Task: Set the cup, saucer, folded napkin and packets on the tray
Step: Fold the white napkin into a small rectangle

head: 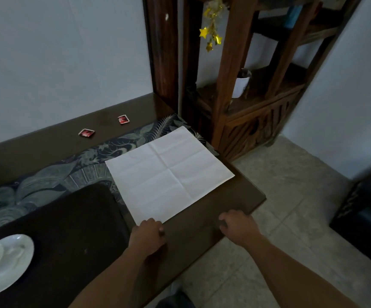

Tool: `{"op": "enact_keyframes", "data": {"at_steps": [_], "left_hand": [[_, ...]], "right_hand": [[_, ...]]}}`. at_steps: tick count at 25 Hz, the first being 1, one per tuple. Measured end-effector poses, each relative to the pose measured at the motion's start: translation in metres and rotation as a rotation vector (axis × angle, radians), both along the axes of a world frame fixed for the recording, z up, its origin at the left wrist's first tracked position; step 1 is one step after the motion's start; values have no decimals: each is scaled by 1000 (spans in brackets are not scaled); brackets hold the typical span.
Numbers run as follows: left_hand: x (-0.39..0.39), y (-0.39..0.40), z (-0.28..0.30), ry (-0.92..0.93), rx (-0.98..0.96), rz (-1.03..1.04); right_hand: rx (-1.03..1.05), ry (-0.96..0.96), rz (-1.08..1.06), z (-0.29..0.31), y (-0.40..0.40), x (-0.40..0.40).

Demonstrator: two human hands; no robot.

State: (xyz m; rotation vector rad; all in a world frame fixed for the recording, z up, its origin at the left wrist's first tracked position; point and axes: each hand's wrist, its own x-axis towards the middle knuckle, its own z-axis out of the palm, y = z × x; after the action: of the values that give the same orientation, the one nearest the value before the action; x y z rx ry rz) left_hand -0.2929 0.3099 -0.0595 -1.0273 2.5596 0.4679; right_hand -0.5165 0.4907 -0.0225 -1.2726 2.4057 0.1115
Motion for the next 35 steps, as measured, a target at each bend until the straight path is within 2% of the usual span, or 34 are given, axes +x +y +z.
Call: {"op": "enact_keyframes", "data": {"at_steps": [8, 13, 16, 21, 25, 29, 32, 35], "left_hand": [[13, -17, -17, 62, -56, 114], [9, -12, -25, 73, -95, 184], [8, -10, -28, 43, -105, 210], [3, -2, -34, -63, -121, 226], [-8, 1, -33, -151, -132, 262], [-20, 2, -25, -123, -137, 396], [-22, 6, -20, -3, -127, 585], [-20, 9, -21, 91, -133, 690]], "right_hand": [[6, 20, 140, -30, -67, -30], [-46, 68, 236, -43, -94, -76], [-39, 118, 340, -49, -103, -115], [11, 237, 640, -54, -113, -177], [58, 219, 778, -58, -121, -209], [-67, 198, 781, -51, -128, -210], [-220, 113, 695, -51, -131, -211], [-298, 57, 721, -54, -140, -221]]}}
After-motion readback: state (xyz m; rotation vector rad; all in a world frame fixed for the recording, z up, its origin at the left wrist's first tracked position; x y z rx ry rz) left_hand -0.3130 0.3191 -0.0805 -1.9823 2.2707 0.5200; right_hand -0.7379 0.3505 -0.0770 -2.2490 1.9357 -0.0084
